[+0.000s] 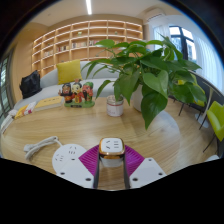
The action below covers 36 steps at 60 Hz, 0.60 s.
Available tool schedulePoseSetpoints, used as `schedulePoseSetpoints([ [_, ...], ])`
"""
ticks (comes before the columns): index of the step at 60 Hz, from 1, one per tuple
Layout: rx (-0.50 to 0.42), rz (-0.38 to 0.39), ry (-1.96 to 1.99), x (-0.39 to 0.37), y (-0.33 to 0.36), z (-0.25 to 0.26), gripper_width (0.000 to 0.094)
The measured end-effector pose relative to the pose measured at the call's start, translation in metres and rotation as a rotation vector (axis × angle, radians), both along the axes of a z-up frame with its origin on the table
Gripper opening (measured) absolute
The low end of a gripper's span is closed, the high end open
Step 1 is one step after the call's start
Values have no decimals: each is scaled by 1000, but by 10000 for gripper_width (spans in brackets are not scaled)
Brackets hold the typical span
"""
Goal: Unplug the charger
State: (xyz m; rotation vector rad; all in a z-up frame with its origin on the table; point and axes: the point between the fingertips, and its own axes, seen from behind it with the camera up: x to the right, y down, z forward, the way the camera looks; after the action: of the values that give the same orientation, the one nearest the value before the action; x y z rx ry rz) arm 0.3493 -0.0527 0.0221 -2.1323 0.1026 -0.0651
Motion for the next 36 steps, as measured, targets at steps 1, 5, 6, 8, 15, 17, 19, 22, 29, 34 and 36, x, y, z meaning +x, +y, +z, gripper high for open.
schedulePoseSetpoints([
  [1,-8,-1,-1,1,0,-3,359],
  [5,-23,-25,-7,7,-1,-6,397],
  [6,-17,-30,-10,8,0,-6,424],
  [8,-8,-44,-18,12,1,-3,515],
  [15,10,-78,-42,22,-3,8,796],
  [17,14,-80,-46,23,-8,15,845],
  [19,21,-80,-54,22,-13,20,866],
  [22,34,-83,-73,22,-22,30,859],
  [29,59,-61,-101,7,-55,58,858],
  [34,71,-47,-95,-9,-86,78,851],
  [36,73,-47,-91,-14,-99,85,853],
])
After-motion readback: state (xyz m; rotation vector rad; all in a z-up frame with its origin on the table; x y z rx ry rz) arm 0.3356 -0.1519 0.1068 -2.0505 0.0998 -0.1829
